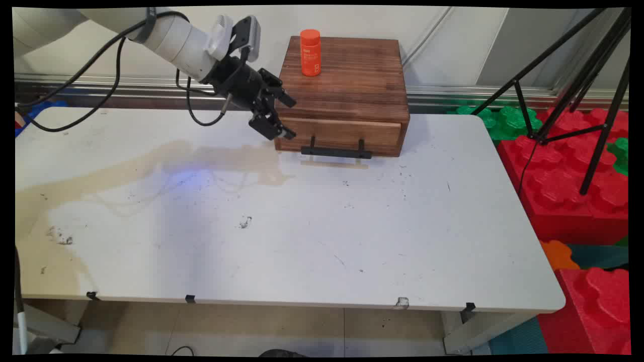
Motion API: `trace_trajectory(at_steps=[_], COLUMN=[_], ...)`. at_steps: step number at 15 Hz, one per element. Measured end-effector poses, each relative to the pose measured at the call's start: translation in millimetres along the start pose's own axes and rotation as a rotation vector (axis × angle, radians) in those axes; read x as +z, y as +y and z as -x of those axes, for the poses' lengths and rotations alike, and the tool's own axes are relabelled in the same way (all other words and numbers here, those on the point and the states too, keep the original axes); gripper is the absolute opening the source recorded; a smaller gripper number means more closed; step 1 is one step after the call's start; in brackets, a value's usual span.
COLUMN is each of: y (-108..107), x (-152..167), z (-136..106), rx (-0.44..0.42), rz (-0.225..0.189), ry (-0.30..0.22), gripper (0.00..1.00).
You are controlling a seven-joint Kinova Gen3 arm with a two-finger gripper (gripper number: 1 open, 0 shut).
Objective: Open the drawer
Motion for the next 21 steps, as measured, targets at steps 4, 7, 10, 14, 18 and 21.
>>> trace_trajectory(at_steps=[4,7,10,14,18,21], y=[5,9,14,16,16,16], x=[11,24,44,63,87,101], z=[4,7,9,9,8,5], rx=[0.003,0.005,0.009,0.013,0.017,0.023], rz=[0.016,0.029,0.039,0.041,0.036,0.034], ry=[-0.02,-0.035,-0.051,-0.064,-0.076,-0.078], gripper=[1.0,1.0,1.0,1.0,1.0,1.0])
